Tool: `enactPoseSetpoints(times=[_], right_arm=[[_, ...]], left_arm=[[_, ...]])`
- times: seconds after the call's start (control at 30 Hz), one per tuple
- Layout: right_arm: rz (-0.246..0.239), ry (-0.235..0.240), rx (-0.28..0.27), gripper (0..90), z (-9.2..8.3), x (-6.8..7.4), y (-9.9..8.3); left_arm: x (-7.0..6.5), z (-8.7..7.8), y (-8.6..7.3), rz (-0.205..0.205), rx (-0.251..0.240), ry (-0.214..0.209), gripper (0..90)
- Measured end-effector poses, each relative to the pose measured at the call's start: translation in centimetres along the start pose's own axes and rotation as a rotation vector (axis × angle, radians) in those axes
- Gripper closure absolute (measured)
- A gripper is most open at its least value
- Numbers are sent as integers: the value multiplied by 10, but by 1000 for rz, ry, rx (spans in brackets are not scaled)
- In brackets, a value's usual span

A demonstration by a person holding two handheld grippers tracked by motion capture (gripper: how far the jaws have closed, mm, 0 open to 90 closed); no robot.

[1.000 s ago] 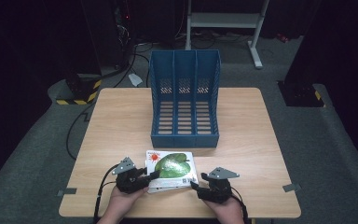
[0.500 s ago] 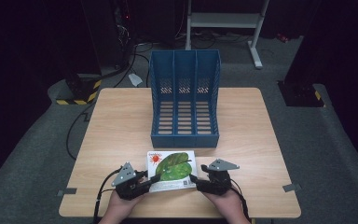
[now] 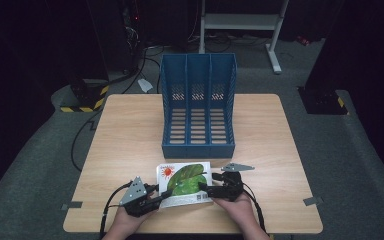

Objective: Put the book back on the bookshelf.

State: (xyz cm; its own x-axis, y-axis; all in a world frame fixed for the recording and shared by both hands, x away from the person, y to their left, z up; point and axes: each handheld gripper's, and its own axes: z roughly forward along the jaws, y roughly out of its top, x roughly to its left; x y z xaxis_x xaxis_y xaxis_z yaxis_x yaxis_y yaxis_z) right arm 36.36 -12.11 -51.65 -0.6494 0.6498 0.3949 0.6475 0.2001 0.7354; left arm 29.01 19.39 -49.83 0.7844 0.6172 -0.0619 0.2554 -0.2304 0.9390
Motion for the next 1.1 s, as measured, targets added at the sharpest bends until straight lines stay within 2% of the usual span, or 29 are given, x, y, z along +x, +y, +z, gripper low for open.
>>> enactPoseSetpoints(times=[0.1,0.13,0.27,0.4,0.43,0.67,0.83,1.0,1.1], right_arm=[[20,31,11,196,3,0,0],[26,60,18,186,5,0,-1],[26,82,26,211,6,3,-2],[10,46,8,248,2,7,-2],[-9,21,-22,283,-2,8,-2],[-36,-19,-54,334,-9,11,-3],[-57,-45,-72,361,-13,14,-4],[-90,-78,-118,410,-20,17,-3],[-109,-92,-134,422,-22,19,-4]], left_arm=[[0,0,0,13,-5,-7,668],[-1,0,0,23,-7,-7,671],[-1,0,0,25,-2,-3,671],[-3,1,0,-1,14,25,672],[-3,1,1,-15,15,31,672],[-3,5,1,-81,43,60,672],[-3,6,1,-83,47,75,671],[-4,10,0,-69,73,103,675],[-3,11,-1,-87,72,110,678]])
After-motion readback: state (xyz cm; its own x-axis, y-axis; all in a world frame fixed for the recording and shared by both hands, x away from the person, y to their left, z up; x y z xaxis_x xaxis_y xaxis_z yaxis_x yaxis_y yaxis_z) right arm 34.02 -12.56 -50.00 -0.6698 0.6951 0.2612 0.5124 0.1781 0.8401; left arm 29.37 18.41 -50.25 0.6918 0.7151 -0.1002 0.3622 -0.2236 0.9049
